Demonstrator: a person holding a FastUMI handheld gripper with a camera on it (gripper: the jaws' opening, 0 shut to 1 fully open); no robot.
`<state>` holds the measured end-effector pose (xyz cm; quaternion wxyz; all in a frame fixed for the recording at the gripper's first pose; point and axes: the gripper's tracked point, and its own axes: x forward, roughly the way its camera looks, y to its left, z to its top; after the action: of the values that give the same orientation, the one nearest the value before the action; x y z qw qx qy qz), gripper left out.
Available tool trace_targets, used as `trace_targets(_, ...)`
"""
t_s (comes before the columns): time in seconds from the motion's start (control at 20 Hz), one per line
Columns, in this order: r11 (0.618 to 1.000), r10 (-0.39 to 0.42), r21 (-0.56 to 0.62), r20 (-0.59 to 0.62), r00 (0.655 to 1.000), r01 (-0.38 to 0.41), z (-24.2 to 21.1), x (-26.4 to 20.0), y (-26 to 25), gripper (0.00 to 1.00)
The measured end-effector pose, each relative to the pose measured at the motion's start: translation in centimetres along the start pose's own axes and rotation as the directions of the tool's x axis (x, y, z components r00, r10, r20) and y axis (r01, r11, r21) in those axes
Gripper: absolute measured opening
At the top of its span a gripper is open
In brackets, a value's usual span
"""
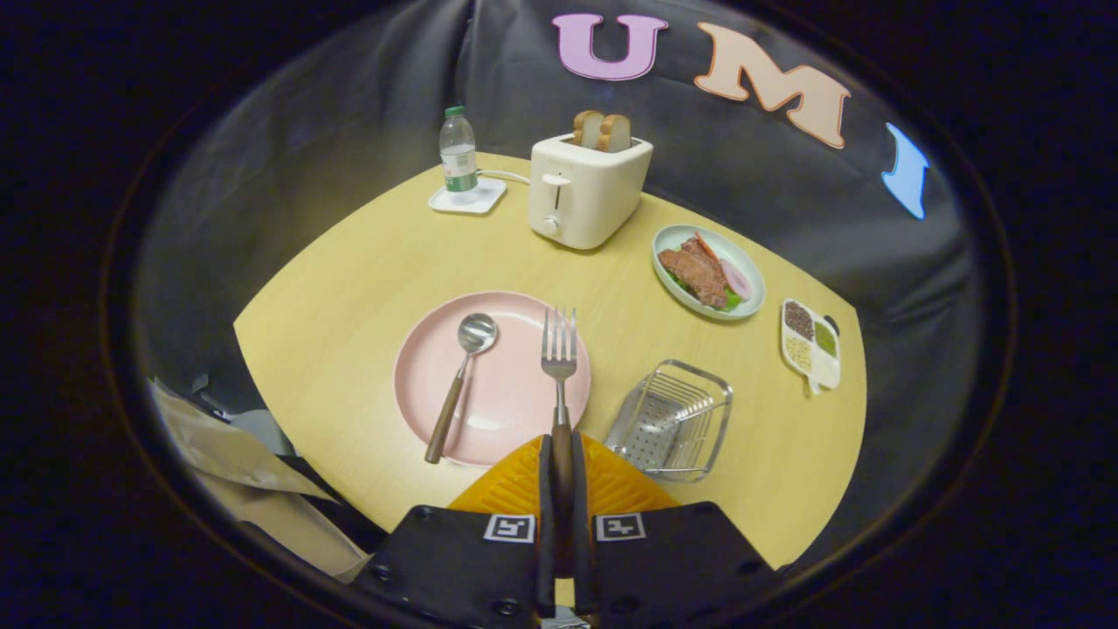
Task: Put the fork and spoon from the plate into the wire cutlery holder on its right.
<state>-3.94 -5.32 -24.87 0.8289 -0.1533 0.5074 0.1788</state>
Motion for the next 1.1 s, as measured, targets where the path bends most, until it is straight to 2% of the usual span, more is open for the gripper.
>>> trace_targets(0.15,0.998,-0.041,-0.041,-0.031,0.999,0.04,-0.7,-1.2,-3.3,0.11)
trace_targets(0.4,0.991,-0.059,-0.131,-0.154,0.986,0.039,-3.4,-2.2,-7.0,0.11)
trace_targets(0.85,0.979,-0.02,-0.196,-0.337,0.941,-0.049,-5.2,0.2,-8.1,0.11)
trace_targets(0.95,0.979,-0.008,-0.194,-0.36,0.933,-0.067,-5.1,1.0,-7.9,0.11)
trace_targets(1.1,0.979,-0.01,-0.194,-0.348,0.938,-0.062,-4.2,1.9,-7.9,0.11)
